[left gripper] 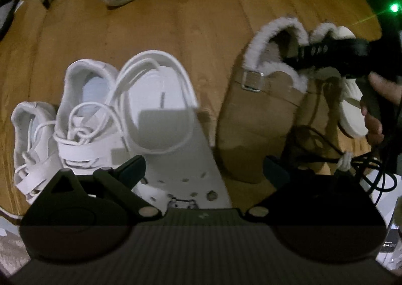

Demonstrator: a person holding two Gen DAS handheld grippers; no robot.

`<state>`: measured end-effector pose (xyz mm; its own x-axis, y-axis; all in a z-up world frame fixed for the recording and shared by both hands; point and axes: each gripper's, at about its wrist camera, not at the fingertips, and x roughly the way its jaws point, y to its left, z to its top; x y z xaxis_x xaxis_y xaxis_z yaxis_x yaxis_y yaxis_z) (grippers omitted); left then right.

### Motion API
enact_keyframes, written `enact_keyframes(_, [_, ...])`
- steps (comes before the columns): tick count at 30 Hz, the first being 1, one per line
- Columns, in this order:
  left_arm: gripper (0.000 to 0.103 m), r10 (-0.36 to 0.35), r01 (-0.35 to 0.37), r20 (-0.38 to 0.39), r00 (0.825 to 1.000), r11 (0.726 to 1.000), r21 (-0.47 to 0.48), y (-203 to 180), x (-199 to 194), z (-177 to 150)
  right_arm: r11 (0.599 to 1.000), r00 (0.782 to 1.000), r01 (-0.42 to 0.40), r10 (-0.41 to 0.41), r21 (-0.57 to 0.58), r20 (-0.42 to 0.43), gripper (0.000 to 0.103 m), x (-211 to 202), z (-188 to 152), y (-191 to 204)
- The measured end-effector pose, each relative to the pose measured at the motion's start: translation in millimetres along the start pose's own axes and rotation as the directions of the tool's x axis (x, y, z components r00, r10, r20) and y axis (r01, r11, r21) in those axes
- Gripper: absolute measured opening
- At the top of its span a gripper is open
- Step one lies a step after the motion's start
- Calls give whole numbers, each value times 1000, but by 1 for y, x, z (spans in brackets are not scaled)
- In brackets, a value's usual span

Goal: Organize scattered shoes
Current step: 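Carry the brown slipper with the left gripper beside the other slipper and open, then grasp the white clog with purple charms with the left gripper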

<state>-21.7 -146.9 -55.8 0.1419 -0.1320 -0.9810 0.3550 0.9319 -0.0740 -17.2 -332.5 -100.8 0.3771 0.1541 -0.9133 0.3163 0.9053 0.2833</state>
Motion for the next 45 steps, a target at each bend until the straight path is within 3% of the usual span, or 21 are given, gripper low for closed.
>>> enact_keyframes(1, [101,-3,3,0,1000,1000,-3,2,-1,1,998,1000,22,-22,-61,-5,37,4,-1,8])
enact_keyframes(3, [101,-13,13,3,1000,1000,-5,4,-4,2,950,995,98,-104,-296,-5,25,7,-7,35])
enact_keyframes(6, [101,-11,11,20,1000,1000,0,3,-10,2,909,995,32,-69,-416,-74,23,1,-7,45])
enact_keyframes(10, [101,-24,24,28,999,1000,9,6,-11,12,886,979,-119,29,-447,-203,22,-8,-4,40])
enact_keyframes(12, [101,-46,46,32,998,999,10,14,-12,22,903,975,-140,55,-405,-216,30,-9,-4,35])
enact_keyframes(13, [101,-54,53,37,998,999,9,19,-13,28,925,978,-144,80,-350,-192,43,-14,-4,30])
enact_keyframes(16, [101,-69,73,87,994,997,-36,50,-24,66,959,974,-220,206,-177,-96,57,-43,-6,14])
enact_keyframes(18, [102,-80,92,128,988,992,-87,80,-29,98,951,954,-301,300,-76,-19,72,-67,-8,2])
enact_keyframes(20, [102,-107,124,181,978,988,-86,107,-28,140,932,931,-362,362,-10,49,73,-94,-11,-6])
enact_keyframes(22, [102,-127,133,237,963,991,-8,122,-20,186,905,903,-423,417,47,102,73,-118,-10,-10])
enact_keyframes(25, [102,-52,34,264,963,997,71,128,-1,246,863,870,-493,484,115,95,74,-128,9,4])
enact_keyframes(26, [102,-18,-6,265,964,996,88,128,5,262,836,845,-535,530,124,74,73,-130,20,15])
enact_keyframes(27, [102,32,-58,254,967,994,96,127,14,275,814,822,-568,567,117,48,73,-133,33,28])
enact_keyframes(28, [102,97,-125,243,965,987,103,127,27,292,808,814,-579,580,104,32,75,-134,43,38])
enact_keyframes(29, [102,120,-150,247,962,983,106,128,35,301,824,826,-563,564,68,15,75,-136,55,52])
enact_keyframes(31, [102,157,-189,256,954,976,104,130,52,319,898,899,-436,438,-65,22,75,-140,77,76])
enact_keyframes(33, [102,133,-150,266,955,988,47,138,67,329,928,933,-350,358,-126,46,75,-140,83,85])
enact_keyframes(35, [103,130,-130,259,957,991,-16,143,84,331,936,941,-323,333,-137,57,75,-139,82,85])
enact_keyframes(38, [103,112,-93,306,945,993,-76,147,77,313,933,932,-354,358,-68,58,75,-130,69,63])
enact_keyframes(43, [103,-73,71,261,963,997,15,146,70,281,945,945,-325,322,41,54,75,-106,58,35])
enact_keyframes(45, [103,-83,71,238,968,996,61,137,73,269,939,942,-334,330,85,57,75,-100,55,25])
